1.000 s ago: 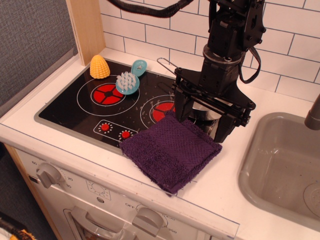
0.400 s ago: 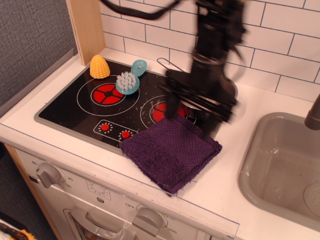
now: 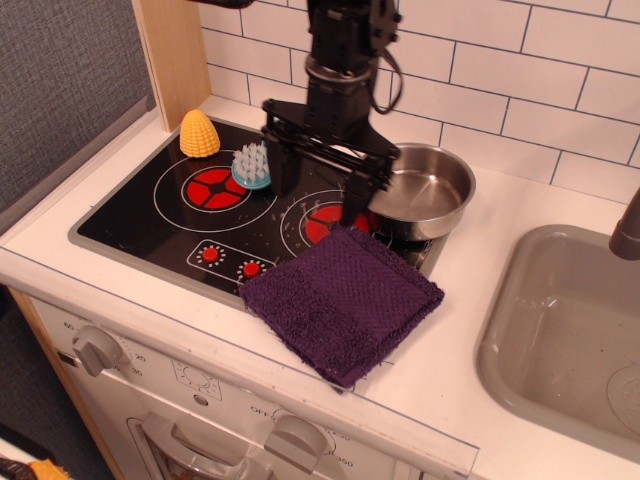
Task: Place the blue spoon on the purple cloth.
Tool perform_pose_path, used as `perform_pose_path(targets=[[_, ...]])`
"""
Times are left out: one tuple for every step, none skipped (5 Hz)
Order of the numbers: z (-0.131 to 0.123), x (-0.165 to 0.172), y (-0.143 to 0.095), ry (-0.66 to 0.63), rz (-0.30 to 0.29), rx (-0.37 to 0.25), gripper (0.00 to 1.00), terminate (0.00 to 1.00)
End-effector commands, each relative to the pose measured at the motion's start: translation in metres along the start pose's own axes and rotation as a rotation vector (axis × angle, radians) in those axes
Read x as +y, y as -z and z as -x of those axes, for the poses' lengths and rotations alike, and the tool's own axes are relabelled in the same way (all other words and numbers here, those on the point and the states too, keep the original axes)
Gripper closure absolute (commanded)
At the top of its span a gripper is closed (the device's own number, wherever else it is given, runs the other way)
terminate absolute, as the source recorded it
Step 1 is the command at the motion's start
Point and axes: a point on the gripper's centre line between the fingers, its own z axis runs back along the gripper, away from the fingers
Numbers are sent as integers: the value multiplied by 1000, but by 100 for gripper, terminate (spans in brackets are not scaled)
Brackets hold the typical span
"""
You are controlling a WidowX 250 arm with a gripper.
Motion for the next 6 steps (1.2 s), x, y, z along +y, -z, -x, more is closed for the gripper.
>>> perform_pose_path(targets=[[-38,50,3,-90,-5,-44,0,0],[-42,68,5,-121,5,-45,0,0],[-40,77,-3,-136,-4,-68,0,0],[-38,81,9,-143,16,-42,0,0],[-37,78,23,-146,20,-26,0,0],[-38,65,50,-134,56,18,0,0]])
